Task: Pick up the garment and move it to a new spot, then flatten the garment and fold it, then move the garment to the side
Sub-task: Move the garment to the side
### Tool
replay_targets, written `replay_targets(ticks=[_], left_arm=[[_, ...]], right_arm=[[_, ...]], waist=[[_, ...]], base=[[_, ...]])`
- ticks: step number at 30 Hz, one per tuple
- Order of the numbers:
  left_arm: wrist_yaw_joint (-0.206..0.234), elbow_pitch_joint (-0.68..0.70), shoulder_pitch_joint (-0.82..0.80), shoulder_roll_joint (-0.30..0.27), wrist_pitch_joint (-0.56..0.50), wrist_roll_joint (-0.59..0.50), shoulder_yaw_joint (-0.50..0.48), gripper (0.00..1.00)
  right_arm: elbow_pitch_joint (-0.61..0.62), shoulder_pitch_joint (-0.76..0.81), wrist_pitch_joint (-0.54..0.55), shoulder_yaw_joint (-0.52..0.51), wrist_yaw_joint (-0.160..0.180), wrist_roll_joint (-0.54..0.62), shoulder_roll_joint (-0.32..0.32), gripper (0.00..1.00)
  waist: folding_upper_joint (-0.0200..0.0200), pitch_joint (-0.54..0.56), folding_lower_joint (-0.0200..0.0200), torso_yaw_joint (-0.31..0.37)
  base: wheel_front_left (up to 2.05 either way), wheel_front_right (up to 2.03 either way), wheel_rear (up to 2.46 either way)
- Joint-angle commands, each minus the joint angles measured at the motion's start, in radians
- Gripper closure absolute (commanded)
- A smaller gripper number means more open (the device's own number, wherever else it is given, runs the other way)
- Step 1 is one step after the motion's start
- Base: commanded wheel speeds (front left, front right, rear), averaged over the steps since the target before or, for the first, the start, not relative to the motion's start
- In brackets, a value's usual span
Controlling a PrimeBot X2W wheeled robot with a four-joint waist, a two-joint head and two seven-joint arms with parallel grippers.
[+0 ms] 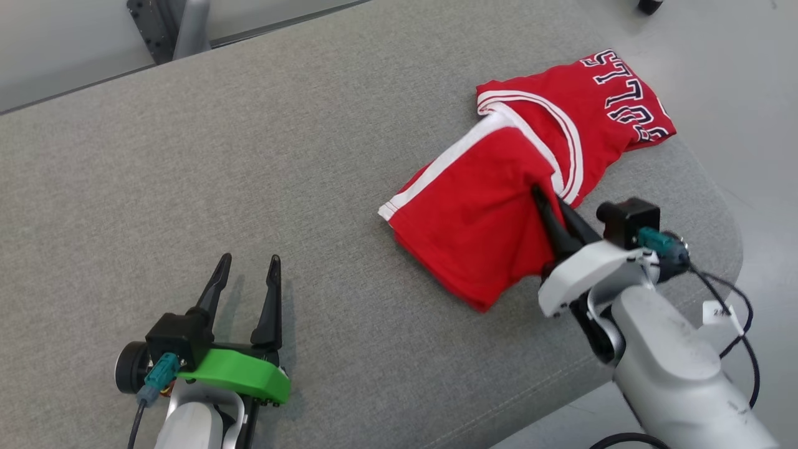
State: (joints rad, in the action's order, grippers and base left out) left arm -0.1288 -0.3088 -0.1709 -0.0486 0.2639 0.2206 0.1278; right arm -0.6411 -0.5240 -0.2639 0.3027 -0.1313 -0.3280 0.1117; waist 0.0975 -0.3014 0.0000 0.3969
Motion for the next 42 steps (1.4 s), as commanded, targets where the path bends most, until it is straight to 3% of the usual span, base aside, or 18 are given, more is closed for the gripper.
replay_targets(ticks=[1,7,15,16,17,21,26,31,38,42], left_arm=[[-0.004,-0.003,-0.016,-0.004,0.0,-0.011,-0.003,0.0],[-0.004,0.003,-0.043,-0.004,0.0,-0.033,-0.003,0.0],[-0.004,0.003,-0.05,-0.007,0.0,-0.049,-0.008,0.0],[-0.004,0.003,-0.05,-0.009,0.0,-0.05,-0.008,0.0],[-0.004,0.002,-0.05,-0.01,0.0,-0.051,-0.008,0.0],[-0.004,-0.001,-0.048,-0.011,0.0,-0.051,-0.013,0.0],[-0.004,-0.002,-0.039,-0.01,0.0,-0.047,-0.025,0.0],[-0.004,-0.001,-0.014,-0.006,0.0,-0.038,-0.042,0.0],[-0.004,0.003,0.016,-0.004,-0.001,-0.026,-0.065,0.0],[-0.004,0.005,0.038,-0.004,0.0,-0.016,-0.084,0.0]], right_arm=[[-0.002,-0.035,0.001,0.003,0.001,0.015,0.022,1.0],[-0.084,-0.179,0.001,-0.062,0.001,0.048,0.136,1.0],[-0.233,-0.248,0.0,-0.341,0.002,0.208,0.259,1.0],[-0.249,-0.243,0.0,-0.381,0.002,0.238,0.268,0.83],[-0.264,-0.237,0.0,-0.421,0.002,0.271,0.271,0.0],[-0.25,-0.214,0.0,-0.562,0.002,0.382,0.233,0.0],[-0.15,-0.176,0.0,-0.597,0.002,0.444,0.155,0.0],[0.023,-0.09,0.0,-0.468,0.002,0.386,0.056,0.0],[0.216,0.05,0.0,-0.236,0.002,0.259,0.009,0.0],[0.272,0.117,0.0,-0.203,0.002,0.23,-0.017,0.0]], waist=[[-0.0001,-0.047,0.0,-0.047],[-0.0001,-0.086,0.0,-0.114],[-0.0001,-0.116,0.0,-0.171],[-0.0001,-0.119,0.0,-0.175],[-0.0001,-0.12,0.0,-0.177],[-0.0001,-0.114,0.0,-0.184],[-0.0001,-0.084,0.0,-0.187],[-0.0001,-0.034,0.0,-0.197],[-0.0001,0.023,0.0,-0.241],[-0.0001,0.048,0.0,-0.277]], base=[[0.0,0.0,0.0],[0.0,0.0,0.0],[0.0,0.0,0.0],[0.0,0.0,0.0],[0.0,0.0,0.0],[0.0,0.0,0.0],[0.0,0.0,0.0],[0.0,0.0,0.0],[0.0,0.0,0.0],[0.0,0.0,0.0]])
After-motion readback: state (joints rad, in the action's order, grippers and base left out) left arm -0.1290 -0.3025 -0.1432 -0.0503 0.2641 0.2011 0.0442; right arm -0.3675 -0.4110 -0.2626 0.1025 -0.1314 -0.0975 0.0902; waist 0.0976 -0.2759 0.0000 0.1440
